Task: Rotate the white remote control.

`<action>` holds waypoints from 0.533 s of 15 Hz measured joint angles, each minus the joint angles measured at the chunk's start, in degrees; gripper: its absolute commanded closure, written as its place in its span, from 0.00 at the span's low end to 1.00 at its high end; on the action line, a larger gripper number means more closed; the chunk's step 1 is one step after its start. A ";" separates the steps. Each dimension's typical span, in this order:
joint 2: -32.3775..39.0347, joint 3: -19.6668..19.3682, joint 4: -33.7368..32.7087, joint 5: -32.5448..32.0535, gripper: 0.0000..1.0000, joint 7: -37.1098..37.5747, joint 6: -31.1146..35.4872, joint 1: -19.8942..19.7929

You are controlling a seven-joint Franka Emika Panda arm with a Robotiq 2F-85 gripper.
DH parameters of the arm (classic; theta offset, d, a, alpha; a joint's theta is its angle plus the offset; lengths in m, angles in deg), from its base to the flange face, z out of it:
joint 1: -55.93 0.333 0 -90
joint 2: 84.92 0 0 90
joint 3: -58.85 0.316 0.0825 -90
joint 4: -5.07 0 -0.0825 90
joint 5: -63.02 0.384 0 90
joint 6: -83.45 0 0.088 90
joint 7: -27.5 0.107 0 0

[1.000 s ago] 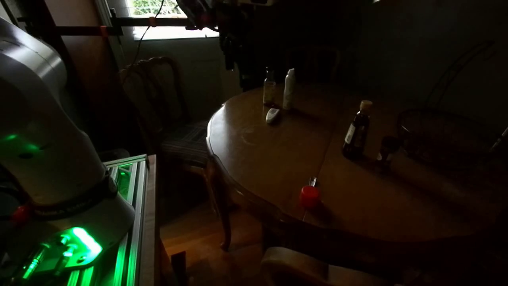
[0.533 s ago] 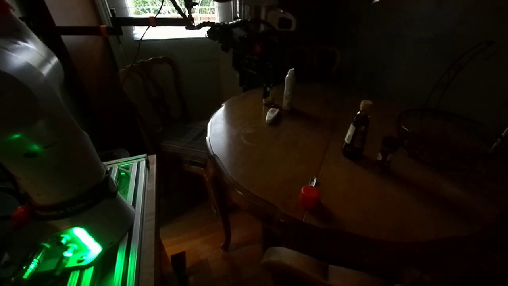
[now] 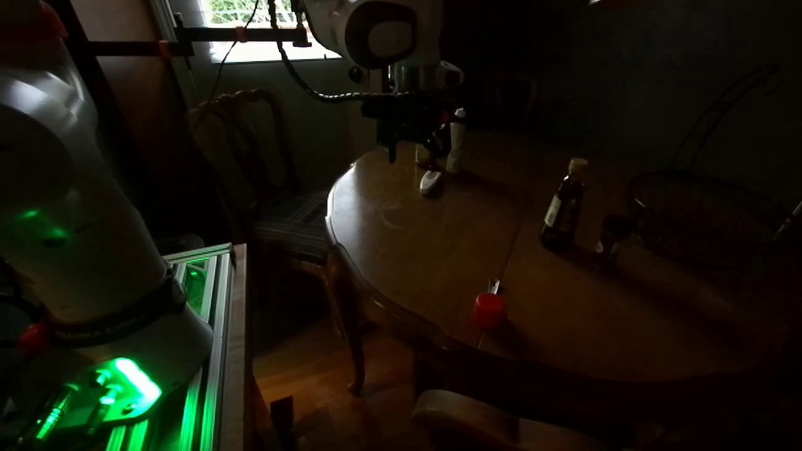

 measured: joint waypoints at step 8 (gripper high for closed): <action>1.56 0.85 -1.68 -0.05 0.00 -1.21 0.12 -0.70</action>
